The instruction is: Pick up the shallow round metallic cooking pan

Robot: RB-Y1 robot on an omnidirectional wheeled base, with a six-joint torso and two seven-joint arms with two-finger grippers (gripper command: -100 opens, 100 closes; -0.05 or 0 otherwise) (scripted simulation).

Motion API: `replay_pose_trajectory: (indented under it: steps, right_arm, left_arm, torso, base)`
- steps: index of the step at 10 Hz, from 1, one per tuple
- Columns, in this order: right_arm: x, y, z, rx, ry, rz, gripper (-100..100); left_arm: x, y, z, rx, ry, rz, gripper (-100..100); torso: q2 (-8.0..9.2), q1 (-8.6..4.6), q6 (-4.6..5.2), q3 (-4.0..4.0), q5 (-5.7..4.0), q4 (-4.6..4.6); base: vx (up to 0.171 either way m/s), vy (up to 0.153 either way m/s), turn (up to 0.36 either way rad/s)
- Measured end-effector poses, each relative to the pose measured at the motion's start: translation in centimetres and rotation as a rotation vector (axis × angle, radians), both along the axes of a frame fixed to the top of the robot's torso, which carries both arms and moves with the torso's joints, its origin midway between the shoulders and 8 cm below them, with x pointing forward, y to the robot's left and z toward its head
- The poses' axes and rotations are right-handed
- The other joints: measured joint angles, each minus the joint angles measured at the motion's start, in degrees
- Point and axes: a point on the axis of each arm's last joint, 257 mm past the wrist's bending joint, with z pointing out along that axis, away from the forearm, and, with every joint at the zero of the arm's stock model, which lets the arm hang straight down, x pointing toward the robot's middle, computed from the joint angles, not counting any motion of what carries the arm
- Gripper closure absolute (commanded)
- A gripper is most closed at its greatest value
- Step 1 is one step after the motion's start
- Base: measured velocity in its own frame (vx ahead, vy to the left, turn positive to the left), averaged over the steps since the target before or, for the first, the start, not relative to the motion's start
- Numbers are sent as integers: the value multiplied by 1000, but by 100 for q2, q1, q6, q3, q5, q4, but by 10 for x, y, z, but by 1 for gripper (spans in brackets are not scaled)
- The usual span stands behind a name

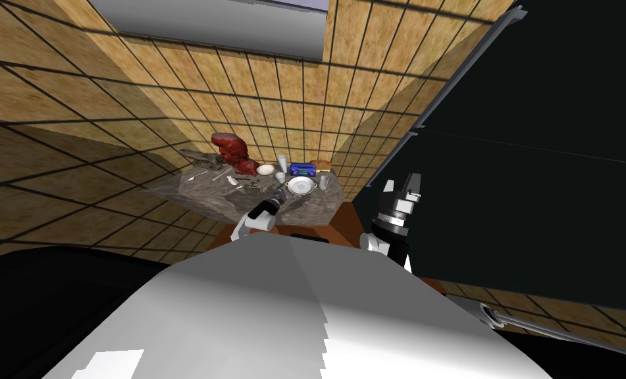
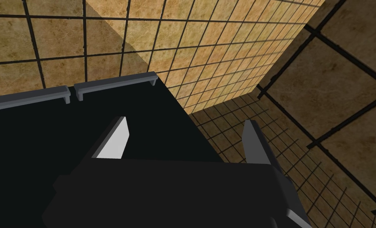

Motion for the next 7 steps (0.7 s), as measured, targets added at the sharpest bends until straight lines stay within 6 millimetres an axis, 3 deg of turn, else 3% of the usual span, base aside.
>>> replay_pose_trajectory:
  steps: [7]
  right_arm:
    - [0,0,0,0,0,0,0]
  left_arm:
    - [-10,-6,-38,4,160,6,-100]
  torso:
    - [-9,-4,0,-5,-1,-2]
  base:
    - [35,-24,-19]
